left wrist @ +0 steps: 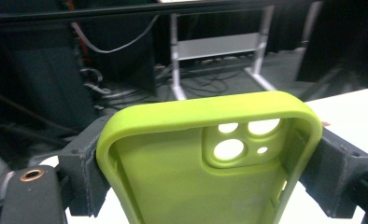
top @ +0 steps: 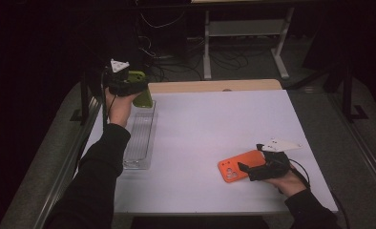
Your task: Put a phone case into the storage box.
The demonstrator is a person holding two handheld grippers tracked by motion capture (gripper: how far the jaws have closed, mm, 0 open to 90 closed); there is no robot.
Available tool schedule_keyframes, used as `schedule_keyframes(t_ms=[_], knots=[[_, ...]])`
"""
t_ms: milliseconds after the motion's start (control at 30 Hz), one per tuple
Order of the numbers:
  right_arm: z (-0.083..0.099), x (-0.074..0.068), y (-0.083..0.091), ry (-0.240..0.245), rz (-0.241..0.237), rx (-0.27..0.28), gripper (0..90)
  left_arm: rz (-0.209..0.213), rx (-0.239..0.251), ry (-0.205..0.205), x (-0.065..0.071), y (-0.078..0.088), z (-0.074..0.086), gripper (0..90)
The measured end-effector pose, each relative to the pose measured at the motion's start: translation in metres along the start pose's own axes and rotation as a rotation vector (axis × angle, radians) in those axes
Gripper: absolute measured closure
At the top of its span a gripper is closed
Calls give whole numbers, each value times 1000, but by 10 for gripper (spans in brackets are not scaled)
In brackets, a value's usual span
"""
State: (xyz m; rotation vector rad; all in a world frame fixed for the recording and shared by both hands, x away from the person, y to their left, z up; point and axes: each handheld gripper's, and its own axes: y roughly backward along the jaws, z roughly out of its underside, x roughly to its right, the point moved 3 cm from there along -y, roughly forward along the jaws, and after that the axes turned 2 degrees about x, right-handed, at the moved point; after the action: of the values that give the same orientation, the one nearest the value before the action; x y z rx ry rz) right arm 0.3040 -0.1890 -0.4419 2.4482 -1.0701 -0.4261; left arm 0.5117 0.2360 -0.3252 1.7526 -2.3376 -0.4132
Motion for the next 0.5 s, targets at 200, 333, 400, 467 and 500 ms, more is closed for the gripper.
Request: schedule_keyframes(t_ms=[200,333,400,467,500], knots=[[0,1,1,-11,-4,7,0,-64,-42,10,-7,-20,14,147],[-1,1,2,-8,-6,17,0,-80,-55,12,-9,-28,22,146],[-1,1,2,-9,-6,20,0,-85,-42,22,-9,-31,28,146],[-1,1,2,-10,-6,21,0,-86,-54,22,-10,-32,32,146],[-1,1,2,-12,-6,21,0,-83,-42,38,-9,-34,34,146]])
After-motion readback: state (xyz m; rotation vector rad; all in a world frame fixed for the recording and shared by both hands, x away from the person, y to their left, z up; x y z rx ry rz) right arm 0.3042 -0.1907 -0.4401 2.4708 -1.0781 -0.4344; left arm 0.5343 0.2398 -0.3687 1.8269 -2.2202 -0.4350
